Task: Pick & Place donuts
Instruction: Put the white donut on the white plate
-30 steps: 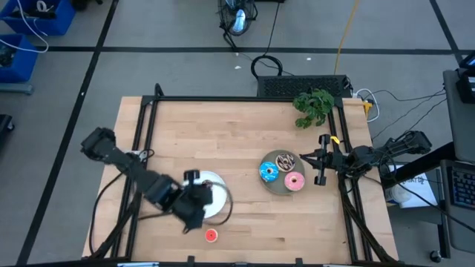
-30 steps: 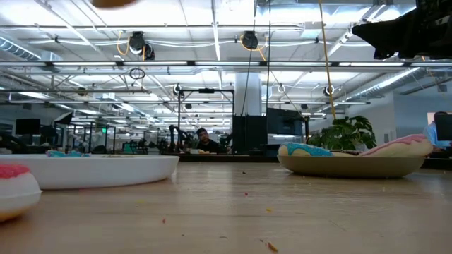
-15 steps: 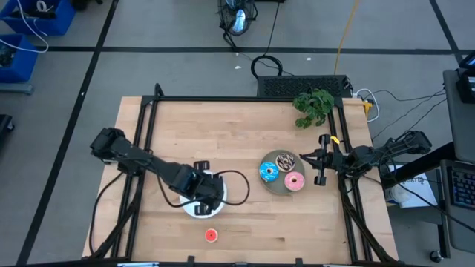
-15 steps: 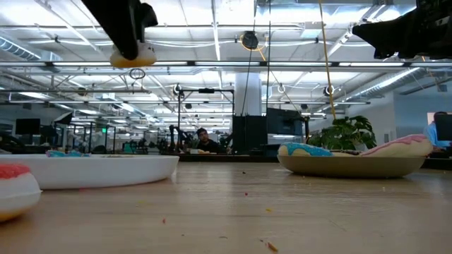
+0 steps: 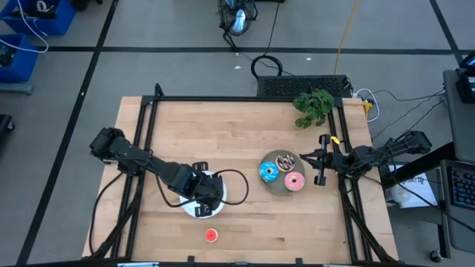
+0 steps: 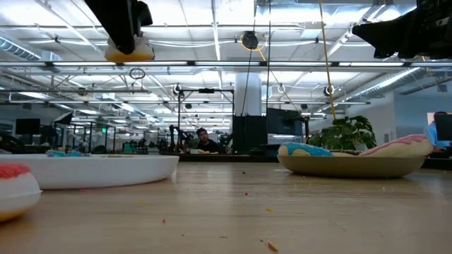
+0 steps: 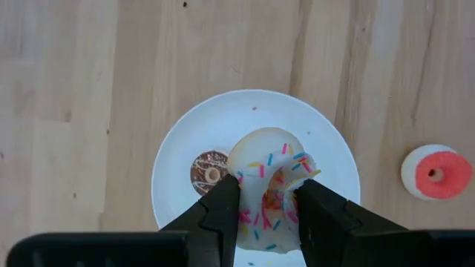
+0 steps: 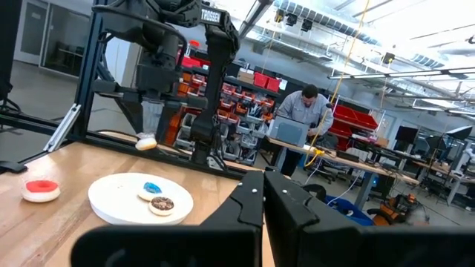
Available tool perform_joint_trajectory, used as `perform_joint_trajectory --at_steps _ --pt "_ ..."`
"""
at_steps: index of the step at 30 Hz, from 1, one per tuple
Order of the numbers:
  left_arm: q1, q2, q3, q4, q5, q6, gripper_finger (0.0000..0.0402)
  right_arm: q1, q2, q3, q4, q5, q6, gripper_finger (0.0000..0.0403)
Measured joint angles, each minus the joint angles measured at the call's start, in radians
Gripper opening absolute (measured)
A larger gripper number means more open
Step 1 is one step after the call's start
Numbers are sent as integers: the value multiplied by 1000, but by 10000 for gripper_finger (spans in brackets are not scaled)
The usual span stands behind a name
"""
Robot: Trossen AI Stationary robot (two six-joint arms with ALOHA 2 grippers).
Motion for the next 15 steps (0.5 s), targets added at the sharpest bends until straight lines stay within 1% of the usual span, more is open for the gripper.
perform_joint_trajectory --at_steps 4,8,10,13,15 --pt "11 -1 -9 20 -9 -39 115 0 0 0 0 0 -4 0" --pt "30 -1 -74 112 -15 -34 115 0 0 0 0 0 -16 0" --pt "43 -1 -116 168 6 -36 115 0 0 0 0 0 -16 0" --pt "64 -1 -188 267 77 -58 115 0 0 0 1 0 -15 0" --pt "74 -1 -239 341 92 -59 115 0 0 0 1 0 -15 0"
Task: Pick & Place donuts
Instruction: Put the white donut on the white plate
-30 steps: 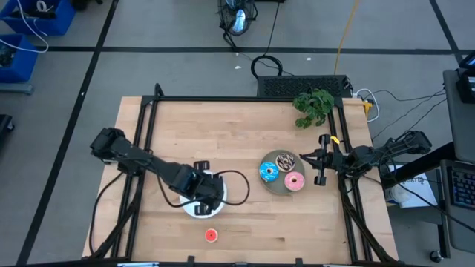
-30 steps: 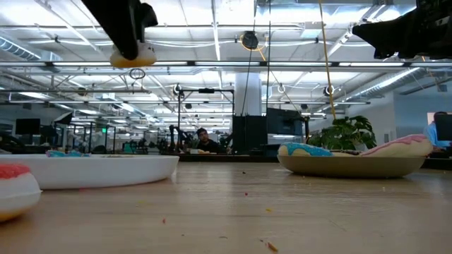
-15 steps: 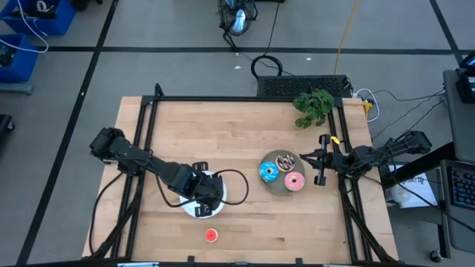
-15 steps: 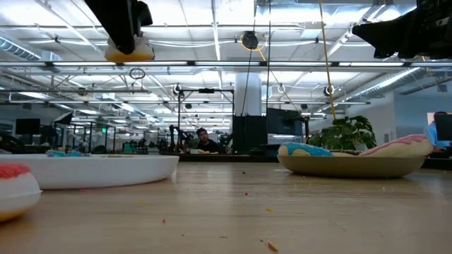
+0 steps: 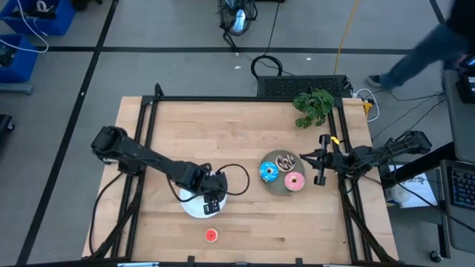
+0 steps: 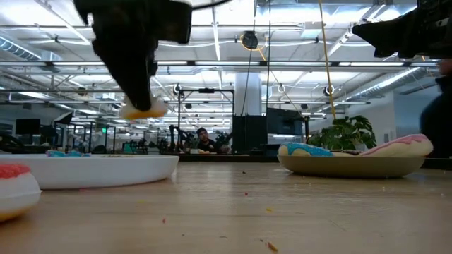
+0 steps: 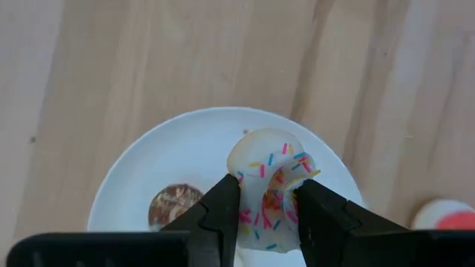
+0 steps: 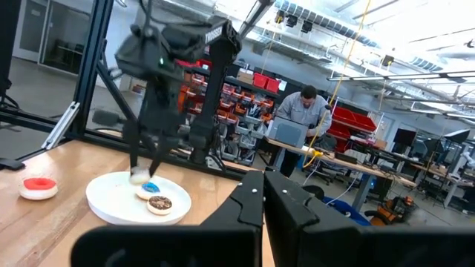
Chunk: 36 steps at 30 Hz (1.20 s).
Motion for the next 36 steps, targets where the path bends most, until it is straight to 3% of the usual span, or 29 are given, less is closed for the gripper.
perform_joint_trajectory --at_steps 10,25,29,36 --pt "19 1 -199 257 20 -25 115 0 0 0 0 0 45 0" --pt "-19 63 -214 243 32 -13 117 0 0 0 0 0 72 0" --pt "-19 98 -208 252 46 1 145 0 0 0 -1 -1 67 0" --pt "-18 85 -195 237 32 6 239 0 2 0 -1 -1 65 0"
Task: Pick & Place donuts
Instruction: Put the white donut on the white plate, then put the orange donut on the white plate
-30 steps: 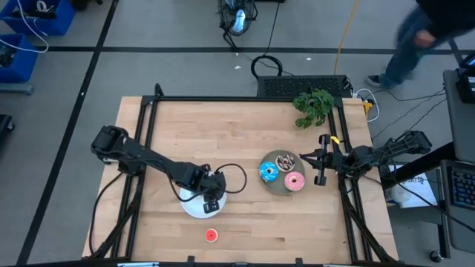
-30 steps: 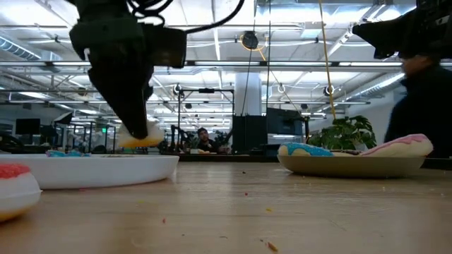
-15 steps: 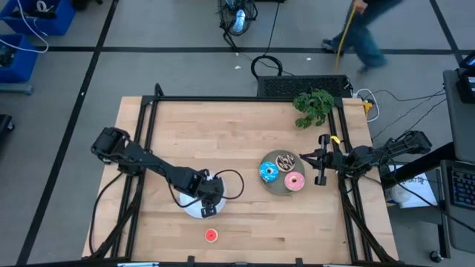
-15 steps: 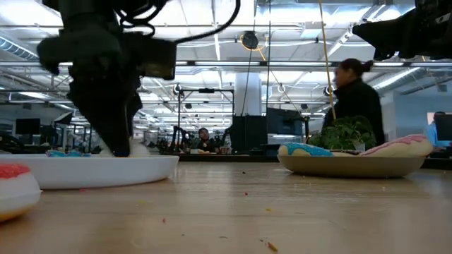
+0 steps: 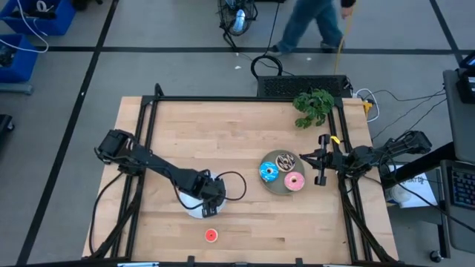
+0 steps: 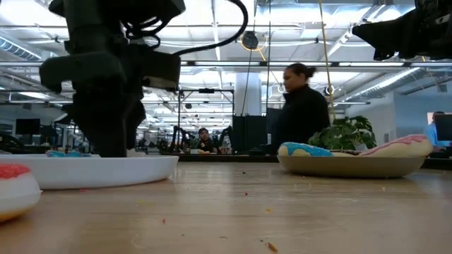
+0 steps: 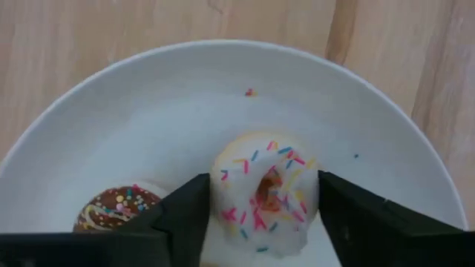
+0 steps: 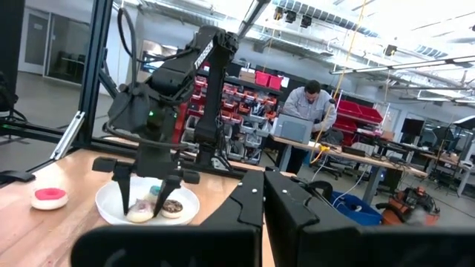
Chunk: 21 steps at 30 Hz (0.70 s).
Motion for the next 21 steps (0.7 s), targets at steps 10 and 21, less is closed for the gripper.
perform_joint_trajectory --at_steps 10,21 --pt "1 -16 127 -165 -31 26 289 0 0 0 -1 0 4 0" --pt "-26 -16 412 -388 22 4 244 0 0 0 -12 0 -13 0"
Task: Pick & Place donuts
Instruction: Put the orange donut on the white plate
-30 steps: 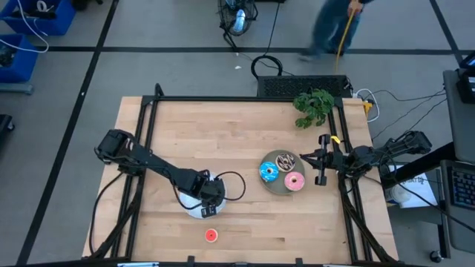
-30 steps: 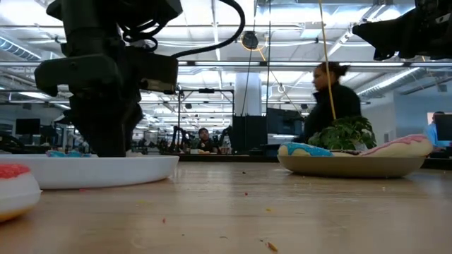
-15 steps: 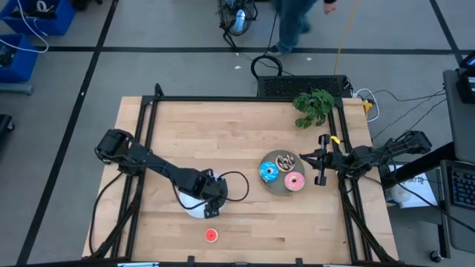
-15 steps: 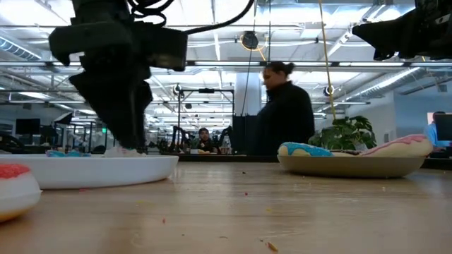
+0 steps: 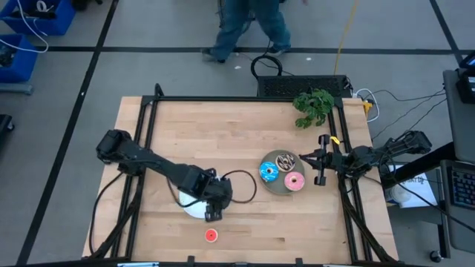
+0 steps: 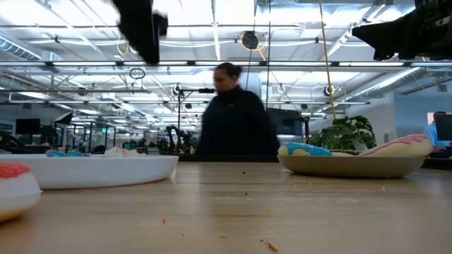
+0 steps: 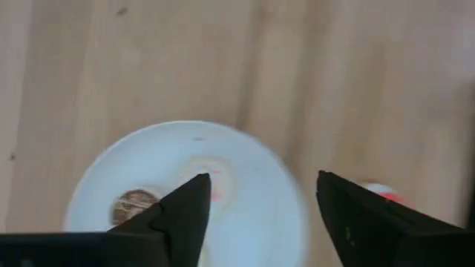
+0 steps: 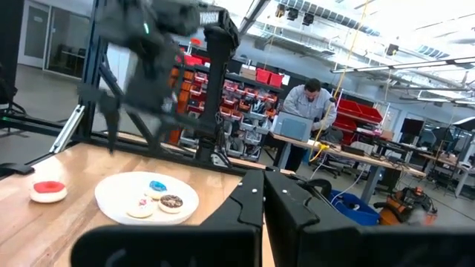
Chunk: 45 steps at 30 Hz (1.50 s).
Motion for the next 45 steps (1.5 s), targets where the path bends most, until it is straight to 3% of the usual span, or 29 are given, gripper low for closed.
perform_joint_trajectory --at_steps 8,13,15,20,25,37,40,45 --pt "-108 -1 216 -26 7 -65 129 0 0 0 3 0 0 0" --pt "-183 7 256 -25 12 -46 24 0 1 0 4 0 -2 0" --pt "-210 7 256 -23 13 -49 9 0 1 0 4 0 -2 0" --pt "-253 29 254 -62 -9 -126 6 0 1 0 5 0 -2 0" --pt "-282 70 253 -51 -36 -20 13 0 1 0 5 0 -2 0" --pt "-276 211 252 28 -26 46 30 0 1 0 5 0 -25 0" --pt "-283 242 252 28 -20 70 60 0 1 0 5 0 -25 0" --pt "-282 259 252 28 28 -14 155 0 1 0 5 0 -25 0"
